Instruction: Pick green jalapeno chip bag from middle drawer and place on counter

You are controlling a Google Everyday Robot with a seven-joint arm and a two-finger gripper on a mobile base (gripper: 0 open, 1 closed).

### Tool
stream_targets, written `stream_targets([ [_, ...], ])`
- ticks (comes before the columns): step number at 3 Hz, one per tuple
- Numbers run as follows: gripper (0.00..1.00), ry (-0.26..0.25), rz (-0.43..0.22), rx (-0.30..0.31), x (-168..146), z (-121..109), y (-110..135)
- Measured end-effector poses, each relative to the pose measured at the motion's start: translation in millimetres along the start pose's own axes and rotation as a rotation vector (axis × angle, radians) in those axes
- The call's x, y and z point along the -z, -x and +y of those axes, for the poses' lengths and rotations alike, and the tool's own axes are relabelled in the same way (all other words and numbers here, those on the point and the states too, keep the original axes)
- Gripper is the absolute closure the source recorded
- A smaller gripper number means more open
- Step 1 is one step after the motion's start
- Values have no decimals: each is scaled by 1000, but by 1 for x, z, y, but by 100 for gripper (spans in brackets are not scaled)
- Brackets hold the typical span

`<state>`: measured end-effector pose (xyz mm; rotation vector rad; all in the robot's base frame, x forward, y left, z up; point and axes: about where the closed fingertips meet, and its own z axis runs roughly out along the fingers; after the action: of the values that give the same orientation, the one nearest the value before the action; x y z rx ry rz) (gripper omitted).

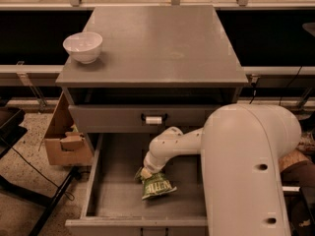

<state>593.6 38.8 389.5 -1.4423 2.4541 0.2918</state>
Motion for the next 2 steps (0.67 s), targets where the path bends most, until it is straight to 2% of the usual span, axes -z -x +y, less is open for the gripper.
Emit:
stream_targets([
  [1, 100, 0, 0, 0, 0, 0, 0],
  [2, 100, 1, 0, 0, 0, 0, 0],
])
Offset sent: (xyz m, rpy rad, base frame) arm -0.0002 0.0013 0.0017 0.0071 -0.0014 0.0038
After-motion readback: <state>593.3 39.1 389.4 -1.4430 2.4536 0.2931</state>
